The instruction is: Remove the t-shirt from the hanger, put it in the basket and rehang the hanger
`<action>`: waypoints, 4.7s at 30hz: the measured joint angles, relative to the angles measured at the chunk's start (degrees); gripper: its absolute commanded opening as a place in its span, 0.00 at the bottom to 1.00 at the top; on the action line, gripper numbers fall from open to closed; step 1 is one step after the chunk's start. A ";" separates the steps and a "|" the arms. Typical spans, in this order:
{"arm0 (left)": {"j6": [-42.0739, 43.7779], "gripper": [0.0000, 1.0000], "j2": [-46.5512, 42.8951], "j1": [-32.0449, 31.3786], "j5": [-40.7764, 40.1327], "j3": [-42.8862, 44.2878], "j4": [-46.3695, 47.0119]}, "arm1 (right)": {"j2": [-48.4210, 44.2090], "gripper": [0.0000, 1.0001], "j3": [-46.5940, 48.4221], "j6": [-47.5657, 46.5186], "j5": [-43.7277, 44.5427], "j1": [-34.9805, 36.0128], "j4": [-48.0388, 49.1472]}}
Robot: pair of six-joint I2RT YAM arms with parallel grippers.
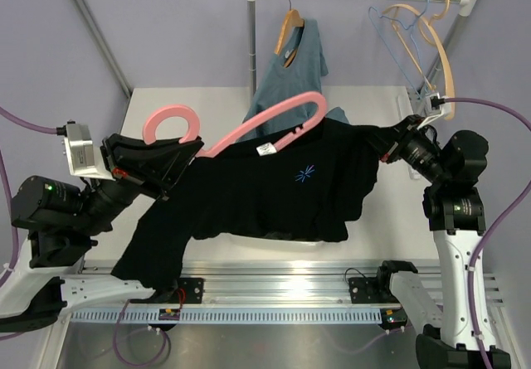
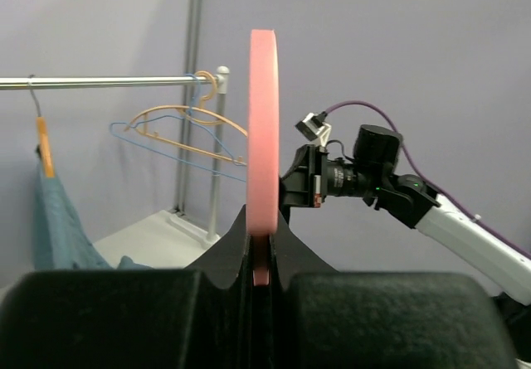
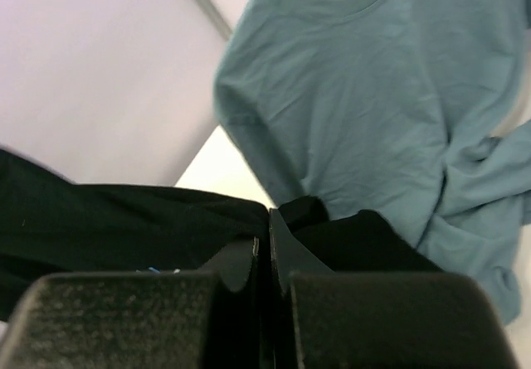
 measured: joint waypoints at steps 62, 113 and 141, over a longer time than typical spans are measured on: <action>-5.22 0.00 8.39 -0.17 6.40 -13.46 55.21 | 2.84 0.00 -7.52 -2.45 -6.93 0.46 0.98; 6.08 0.00 -19.26 -0.20 -9.75 -29.16 28.79 | 19.96 0.00 68.94 -12.79 61.90 -0.02 -29.18; 5.38 0.00 -19.87 -0.20 -13.40 -42.51 36.04 | 22.05 0.00 44.02 -16.50 48.06 -0.09 -20.17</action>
